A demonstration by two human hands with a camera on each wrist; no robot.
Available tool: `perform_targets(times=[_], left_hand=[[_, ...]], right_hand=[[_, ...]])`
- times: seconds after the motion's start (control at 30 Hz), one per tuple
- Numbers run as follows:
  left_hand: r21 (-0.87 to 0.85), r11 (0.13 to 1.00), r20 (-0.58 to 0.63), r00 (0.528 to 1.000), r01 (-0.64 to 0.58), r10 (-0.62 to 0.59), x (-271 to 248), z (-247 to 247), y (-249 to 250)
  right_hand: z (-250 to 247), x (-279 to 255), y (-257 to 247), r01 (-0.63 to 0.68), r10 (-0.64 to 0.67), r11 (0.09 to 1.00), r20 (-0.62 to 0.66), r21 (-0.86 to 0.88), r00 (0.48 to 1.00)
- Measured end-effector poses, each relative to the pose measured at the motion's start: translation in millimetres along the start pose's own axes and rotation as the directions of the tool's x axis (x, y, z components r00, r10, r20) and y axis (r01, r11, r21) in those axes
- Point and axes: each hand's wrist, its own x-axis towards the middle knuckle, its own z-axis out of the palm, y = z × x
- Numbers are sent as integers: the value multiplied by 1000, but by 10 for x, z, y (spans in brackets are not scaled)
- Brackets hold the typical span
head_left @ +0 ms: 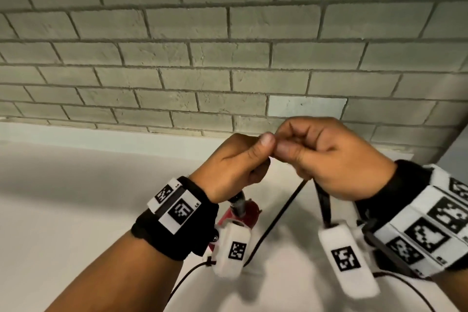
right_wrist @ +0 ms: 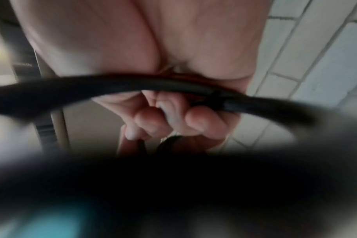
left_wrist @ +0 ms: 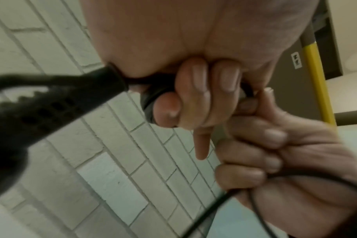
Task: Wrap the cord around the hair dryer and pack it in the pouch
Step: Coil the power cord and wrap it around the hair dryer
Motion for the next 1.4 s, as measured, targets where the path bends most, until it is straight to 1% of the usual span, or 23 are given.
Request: perform_targets(times=[0.1,0.17,0.23,0.3,0.4,0.53,0.57,0.6,0.63,0.67,0.7,0.73,0.8,0.83,0.9,0.97,1.03,1.07,1.13,1.2,1.23,1.3,1.4], left_hand=[[-2,999,50,997,-52,52,0,31,36],[41,998,15,999,-51,50,15,-8,27],[112,993,-40,999,-24,28,30,-90,11],[198,980,-91,996,35,-17,36,-194,-7],[332,938,-108,992,95,-62,24,-286,-5],[410,907,-160,987,99,-35,33,-300,-40],[416,904,-191,981,100,-21,44,-310,-55],[429,896,-221,975,110,-14,58,-328,-71],[450,883,-247,969,132,-19,76,-342,-84],[472,866,-272,962,162,-32,97,-355,-101],[493,848,-300,953,196,-46,121,-364,-126],[502,834,-330,942,227,-58,139,-371,-154],[485,833,-377,923,266,-75,165,-354,-181],[464,844,-382,920,269,-83,174,-336,-191],[405,873,-377,920,270,-109,182,-273,-193],[308,916,-363,922,257,-137,177,-201,-178],[212,951,-313,937,226,-153,165,-133,-150],[186,959,-278,947,215,-159,153,-110,-136],[173,964,-196,967,199,-164,112,-92,-113],[183,965,-93,980,190,-175,66,-116,-116],[176,966,-32,982,188,-185,40,-129,-123],[168,966,94,972,197,-215,-15,-138,-134],[228,956,231,944,183,-236,-83,-90,-154]], right_hand=[[-170,93,-47,33,-22,964,45,-265,999],[-258,112,-37,-3,51,909,104,-416,993],[-344,92,19,-67,158,877,153,-476,976],[-424,26,93,-93,218,838,173,-538,961],[-486,-84,150,-90,191,829,128,-552,973],[-414,-222,392,-185,266,828,80,-530,961],[-400,-254,496,-220,297,766,28,-603,954],[-402,-284,604,-232,296,665,-35,-710,955],[-414,-300,669,-255,248,576,-131,-777,960],[-440,-292,682,-261,151,558,-214,-788,965],[-460,-273,566,-257,31,590,-297,-765,954],[-488,-250,423,-234,-87,643,-373,-729,924],[-461,-221,71,-140,-273,696,-440,-704,856],[-381,-202,-94,-84,-336,684,-415,-725,846],[-152,-136,-224,7,-371,652,-311,-758,875],[45,-23,-114,26,-291,639,-211,-769,933],[139,120,92,4,-176,662,-150,-749,973],[149,176,176,-3,-129,669,-120,-743,984],[95,247,281,18,-118,692,-89,-721,989],[17,269,275,80,-129,751,-28,-655,991],[-21,264,228,95,-95,788,32,-609,995],[-108,265,104,42,68,851,190,-523,979],[-255,302,33,-60,309,836,377,-545,873]])
